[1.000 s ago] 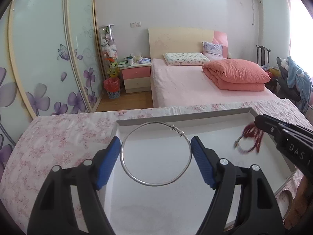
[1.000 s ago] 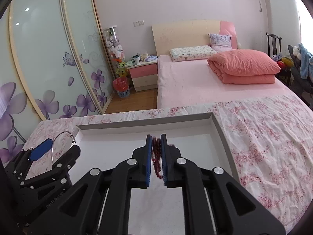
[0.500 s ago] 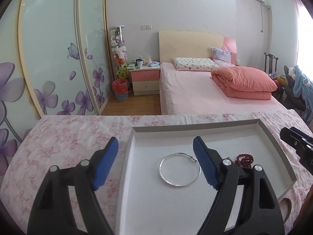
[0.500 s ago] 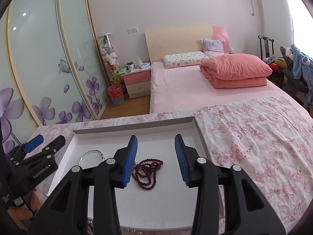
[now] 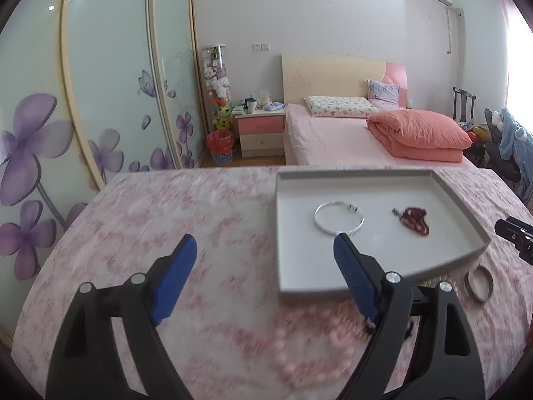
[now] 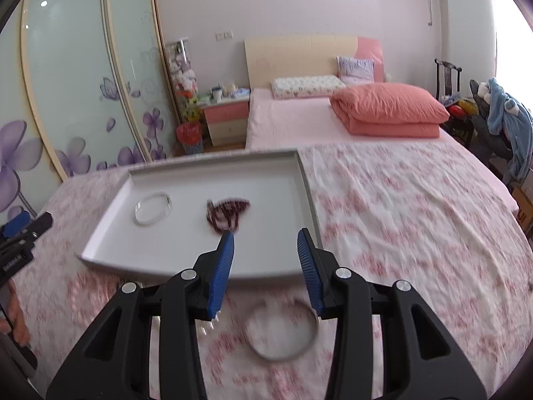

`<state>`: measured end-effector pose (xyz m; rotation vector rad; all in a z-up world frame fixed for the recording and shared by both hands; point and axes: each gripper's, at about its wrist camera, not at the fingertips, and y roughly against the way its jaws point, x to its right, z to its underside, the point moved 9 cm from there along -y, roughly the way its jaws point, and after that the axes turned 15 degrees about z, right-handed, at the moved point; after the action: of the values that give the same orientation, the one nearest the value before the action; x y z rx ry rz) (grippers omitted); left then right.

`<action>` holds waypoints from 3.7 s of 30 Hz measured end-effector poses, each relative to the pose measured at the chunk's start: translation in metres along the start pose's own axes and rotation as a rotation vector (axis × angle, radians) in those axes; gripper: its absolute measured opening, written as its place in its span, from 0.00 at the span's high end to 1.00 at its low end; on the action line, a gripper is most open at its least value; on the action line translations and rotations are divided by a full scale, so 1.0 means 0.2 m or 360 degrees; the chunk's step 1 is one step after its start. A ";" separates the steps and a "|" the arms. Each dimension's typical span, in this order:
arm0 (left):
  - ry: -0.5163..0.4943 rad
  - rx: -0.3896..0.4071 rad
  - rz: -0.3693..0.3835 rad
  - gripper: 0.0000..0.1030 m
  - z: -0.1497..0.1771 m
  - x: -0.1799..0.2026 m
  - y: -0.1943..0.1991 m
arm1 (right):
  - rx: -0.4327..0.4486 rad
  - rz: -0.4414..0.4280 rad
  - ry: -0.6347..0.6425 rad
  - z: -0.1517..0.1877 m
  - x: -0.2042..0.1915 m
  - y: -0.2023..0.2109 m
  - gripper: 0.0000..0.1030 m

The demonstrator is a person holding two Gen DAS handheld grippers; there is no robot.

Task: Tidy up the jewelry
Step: 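Close the right tool on the wide silver cuff while the left tool moves to the pink bead bracelet, then grasp the pink bead bracelet with the left tool while the right tool lifts the cuff, then carry the pink bracelet in the left tool and cuff in the right tool over the tray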

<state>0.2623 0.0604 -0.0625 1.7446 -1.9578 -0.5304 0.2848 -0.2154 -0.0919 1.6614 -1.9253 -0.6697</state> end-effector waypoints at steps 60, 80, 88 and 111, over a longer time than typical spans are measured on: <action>0.0106 -0.0475 0.0093 0.86 0.49 0.02 -0.19 | -0.0280 0.0173 0.0116 0.33 -0.03 -0.17 0.35; 0.0223 -0.0356 0.0185 0.87 0.44 -0.03 -0.08 | -0.0255 0.0103 0.0039 0.33 -0.02 -0.09 0.36; 0.0247 -0.0212 0.0302 0.87 0.34 0.03 0.06 | -0.0195 0.0046 0.0032 0.31 -0.05 0.00 0.36; 0.0213 -0.0054 0.0404 0.87 0.24 0.17 0.23 | 0.0120 -0.0058 0.0069 0.21 -0.17 0.28 0.35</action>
<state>0.1941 0.0305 -0.0726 1.4432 -2.0226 -0.3472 0.2194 -0.1722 -0.0884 1.7461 -1.9159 -0.5768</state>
